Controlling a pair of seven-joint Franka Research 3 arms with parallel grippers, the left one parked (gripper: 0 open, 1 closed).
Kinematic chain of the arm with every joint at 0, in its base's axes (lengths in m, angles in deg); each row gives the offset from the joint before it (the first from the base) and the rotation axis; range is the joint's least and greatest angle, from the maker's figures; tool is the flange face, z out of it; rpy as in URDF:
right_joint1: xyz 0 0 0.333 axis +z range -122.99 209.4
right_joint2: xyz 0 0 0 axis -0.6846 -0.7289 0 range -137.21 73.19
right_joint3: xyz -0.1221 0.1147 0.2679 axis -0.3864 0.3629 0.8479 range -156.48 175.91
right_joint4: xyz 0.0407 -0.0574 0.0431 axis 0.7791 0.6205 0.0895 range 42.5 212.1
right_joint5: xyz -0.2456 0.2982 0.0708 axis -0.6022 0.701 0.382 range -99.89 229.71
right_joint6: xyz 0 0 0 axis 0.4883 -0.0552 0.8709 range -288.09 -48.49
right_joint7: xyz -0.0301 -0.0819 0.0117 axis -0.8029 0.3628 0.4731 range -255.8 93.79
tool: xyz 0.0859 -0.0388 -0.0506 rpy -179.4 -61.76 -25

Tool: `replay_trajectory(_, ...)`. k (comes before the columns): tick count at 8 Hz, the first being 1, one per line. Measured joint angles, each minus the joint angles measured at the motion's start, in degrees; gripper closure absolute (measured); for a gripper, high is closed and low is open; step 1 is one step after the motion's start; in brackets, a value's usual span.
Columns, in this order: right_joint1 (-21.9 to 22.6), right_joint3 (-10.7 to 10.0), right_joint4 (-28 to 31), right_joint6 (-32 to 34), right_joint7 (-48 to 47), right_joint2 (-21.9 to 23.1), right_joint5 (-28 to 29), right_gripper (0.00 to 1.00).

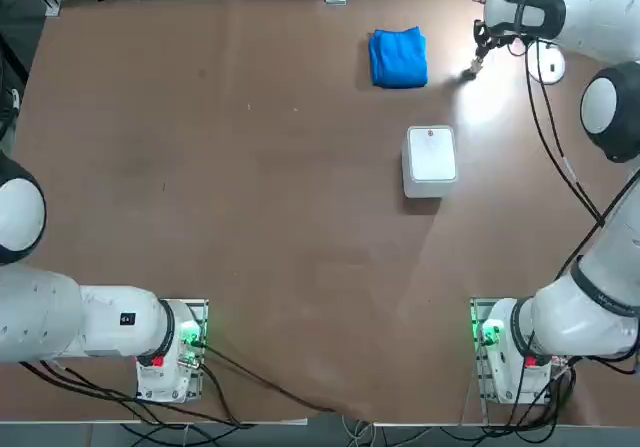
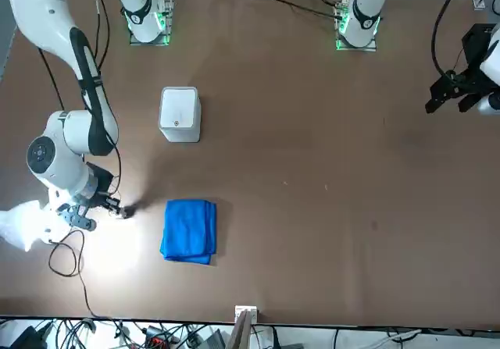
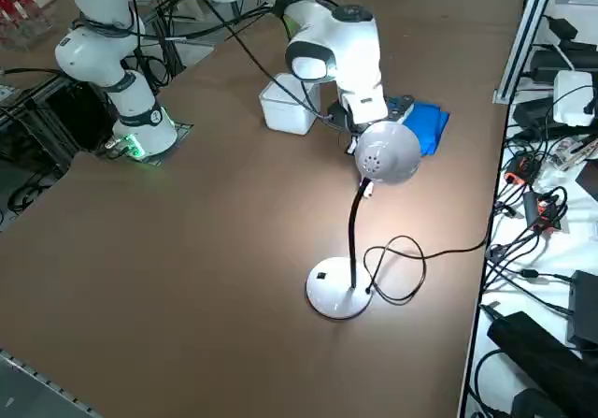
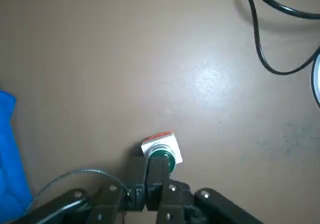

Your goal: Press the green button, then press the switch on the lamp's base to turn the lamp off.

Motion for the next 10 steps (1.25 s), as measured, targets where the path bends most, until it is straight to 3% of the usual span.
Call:
replay_trajectory(5,-0.4,0.0,-0.3,1.2,-1.0,3.3,0.0,0.98)
replay_trajectory(8,-0.4,0.0,-0.7,13.7,-1.0,10.8,0.0,0.98)
replay_trajectory(10,-0.6,-0.8,-0.7,25.5,-1.1,15.3,-0.2,0.98)
